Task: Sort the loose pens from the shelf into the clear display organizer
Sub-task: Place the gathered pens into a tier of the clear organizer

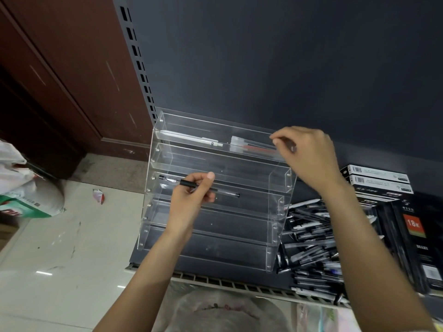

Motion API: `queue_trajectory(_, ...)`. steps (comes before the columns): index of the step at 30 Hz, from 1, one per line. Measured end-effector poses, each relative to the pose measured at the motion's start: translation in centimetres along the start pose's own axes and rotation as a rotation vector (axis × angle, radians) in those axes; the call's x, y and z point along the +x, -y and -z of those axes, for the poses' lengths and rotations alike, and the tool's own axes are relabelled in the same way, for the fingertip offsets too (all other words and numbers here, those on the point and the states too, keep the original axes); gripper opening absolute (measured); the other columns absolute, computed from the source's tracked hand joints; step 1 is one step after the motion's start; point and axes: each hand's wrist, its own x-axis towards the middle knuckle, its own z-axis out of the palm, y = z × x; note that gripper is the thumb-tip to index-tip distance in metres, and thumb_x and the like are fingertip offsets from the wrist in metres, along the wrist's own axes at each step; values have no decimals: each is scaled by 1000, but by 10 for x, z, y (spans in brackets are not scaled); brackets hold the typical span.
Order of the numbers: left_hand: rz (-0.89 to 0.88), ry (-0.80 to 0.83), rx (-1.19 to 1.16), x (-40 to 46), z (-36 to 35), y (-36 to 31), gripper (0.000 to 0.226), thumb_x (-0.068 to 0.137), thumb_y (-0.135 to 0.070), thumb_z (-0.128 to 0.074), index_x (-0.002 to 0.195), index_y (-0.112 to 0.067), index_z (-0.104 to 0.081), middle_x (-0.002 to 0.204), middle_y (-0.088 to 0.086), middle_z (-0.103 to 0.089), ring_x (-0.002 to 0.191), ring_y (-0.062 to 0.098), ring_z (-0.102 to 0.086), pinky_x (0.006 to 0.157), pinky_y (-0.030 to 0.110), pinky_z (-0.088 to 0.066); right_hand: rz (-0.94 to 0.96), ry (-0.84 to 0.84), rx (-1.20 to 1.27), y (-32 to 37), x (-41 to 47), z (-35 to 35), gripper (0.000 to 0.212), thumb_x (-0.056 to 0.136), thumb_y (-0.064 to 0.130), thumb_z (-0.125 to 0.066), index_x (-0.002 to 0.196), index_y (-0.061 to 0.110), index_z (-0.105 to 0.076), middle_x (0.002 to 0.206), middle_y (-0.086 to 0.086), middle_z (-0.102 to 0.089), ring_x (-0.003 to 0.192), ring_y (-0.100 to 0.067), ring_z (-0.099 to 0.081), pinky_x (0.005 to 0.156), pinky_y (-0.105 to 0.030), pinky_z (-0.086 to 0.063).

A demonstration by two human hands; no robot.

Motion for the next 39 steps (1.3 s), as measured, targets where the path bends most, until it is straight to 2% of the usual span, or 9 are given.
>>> queue_trajectory(3, 6, -7, -1, 0, -1, 0, 11, 89, -21, -61, 89, -10, -61, 56, -8, -59, 54, 5, -57, 61, 16, -51, 96, 94, 206, 43, -25, -2, 17, 87, 32, -63, 98, 22, -70, 96, 9, -71, 86, -7, -65, 79, -26, -50)
queue_trajectory(6, -3, 13, -20, -1, -3, -1, 19, 84, -25, -64, 91, -7, -63, 59, -4, -61, 56, 7, -58, 61, 18, -51, 176, 223, 133, 69, -49, -24, 25, 81, 34, -69, 103, 22, -68, 98, 7, -70, 91, -11, -62, 83, -29, -45)
queue_trajectory(12, -52, 119, 9, 4, -16, -16, 22, 80, -24, -67, 100, -15, -62, 88, 0, -69, 81, 9, -67, 71, 19, -54, 90, 31, 157, 41, -55, -35, 12, 86, 21, -66, 97, 19, -70, 89, 5, -72, 80, -11, -66, 78, -31, -52)
queue_trajectory(17, -522, -1, 876, 32, 11, -6, 40, 83, -18, -71, 119, -16, -54, 104, -10, -63, 99, 10, -58, 87, 26, -48, -34, 48, -81, -7, -54, -30, 13, 82, 14, -71, 95, 16, -72, 94, 0, -71, 71, -18, -70, 63, -35, -58)
queue_trajectory(21, -695, 22, 1172, 41, 21, 8, 28, 84, -13, -68, 112, -17, -65, 105, 1, -68, 103, 25, -61, 92, 37, -42, 57, 157, -202, -7, -45, -34, 15, 79, 9, -73, 93, 15, -74, 88, -2, -69, 65, -25, -69, 54, -38, -57)
queue_trajectory(25, -741, 39, 1216, 42, 15, 12, 24, 84, -16, -68, 108, -20, -69, 100, -2, -71, 96, 21, -62, 88, 34, -40, 67, 340, -273, -6, -35, -36, 33, 91, 6, -59, 117, 24, -65, 101, -1, -68, 86, -23, -67, 72, -39, -57)
queue_trajectory(31, -761, 94, 1281, 47, 5, 16, 20, 86, -15, -61, 104, -18, -70, 95, -2, -73, 92, 23, -63, 87, 34, -38, 100, 545, -351, -7, -30, -33, 45, 91, -3, -47, 122, 26, -60, 114, 1, -64, 102, -22, -62, 81, -35, -52)
queue_trajectory(35, -752, 167, 1297, 50, 1, 17, 22, 87, -13, -58, 103, -21, -72, 99, -5, -72, 95, 20, -63, 89, 34, -37, 118, 585, -340, -5, -32, -35, 50, 89, -8, -45, 125, 24, -60, 111, 0, -59, 97, -22, -61, 80, -32, -51)
queue_trajectory(39, -745, 172, 1287, 51, -2, 16, 22, 82, -9, -65, 99, -21, -73, 96, -5, -72, 93, 22, -63, 90, 40, -40, 77, 514, -346, -4, -40, -37, 35, 91, 3, -49, 113, 24, -66, 101, 4, -65, 88, -19, -64, 74, -33, -54)
